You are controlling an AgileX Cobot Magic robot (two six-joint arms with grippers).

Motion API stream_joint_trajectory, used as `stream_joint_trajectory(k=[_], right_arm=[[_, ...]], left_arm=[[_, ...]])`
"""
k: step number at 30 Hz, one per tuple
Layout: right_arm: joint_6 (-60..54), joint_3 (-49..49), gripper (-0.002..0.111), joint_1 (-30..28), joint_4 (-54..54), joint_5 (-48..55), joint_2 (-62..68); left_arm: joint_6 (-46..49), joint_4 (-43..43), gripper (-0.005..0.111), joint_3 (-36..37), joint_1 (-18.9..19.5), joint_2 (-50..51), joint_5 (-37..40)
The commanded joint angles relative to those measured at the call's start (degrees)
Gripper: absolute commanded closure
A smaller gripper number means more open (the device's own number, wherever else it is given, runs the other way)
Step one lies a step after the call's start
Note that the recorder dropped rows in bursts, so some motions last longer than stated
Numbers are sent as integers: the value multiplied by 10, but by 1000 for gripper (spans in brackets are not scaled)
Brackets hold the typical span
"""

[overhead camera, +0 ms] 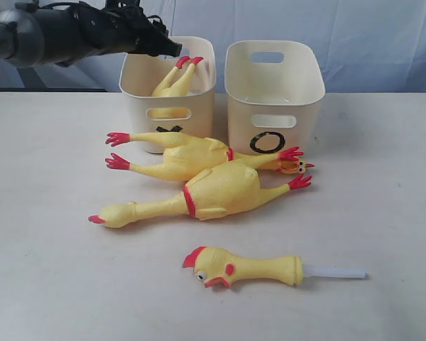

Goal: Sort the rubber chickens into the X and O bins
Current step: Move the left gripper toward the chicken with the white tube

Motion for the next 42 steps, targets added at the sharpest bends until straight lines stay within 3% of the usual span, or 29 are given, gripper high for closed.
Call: stream_joint_trajectory(k=[1,4,9,20,30,35,42], right_arm=[[-1,1,108,2,0,-4,-3],[-1,1,108,2,0,-4,-3],[-1,1,108,2,0,-4,-3],[-1,1,108,2,0,-4,-3],[-1,1,108,2,0,-4,-3],[-1,1,108,2,1,-4,-3],[-1,1,108,2,-2,-4,-3]], left_arm=[[-1,44,60,-3,1,-43,77],[-1,80,69,-3,1,-67,146],[-1,117,107,-3,1,-101,261],[32,115,107,-1,1,-146,464],[49,99,107,88,-6,-227,504],[98,107,107,160,-46,-284,505],[142,99,107,235,-147,-322,509]])
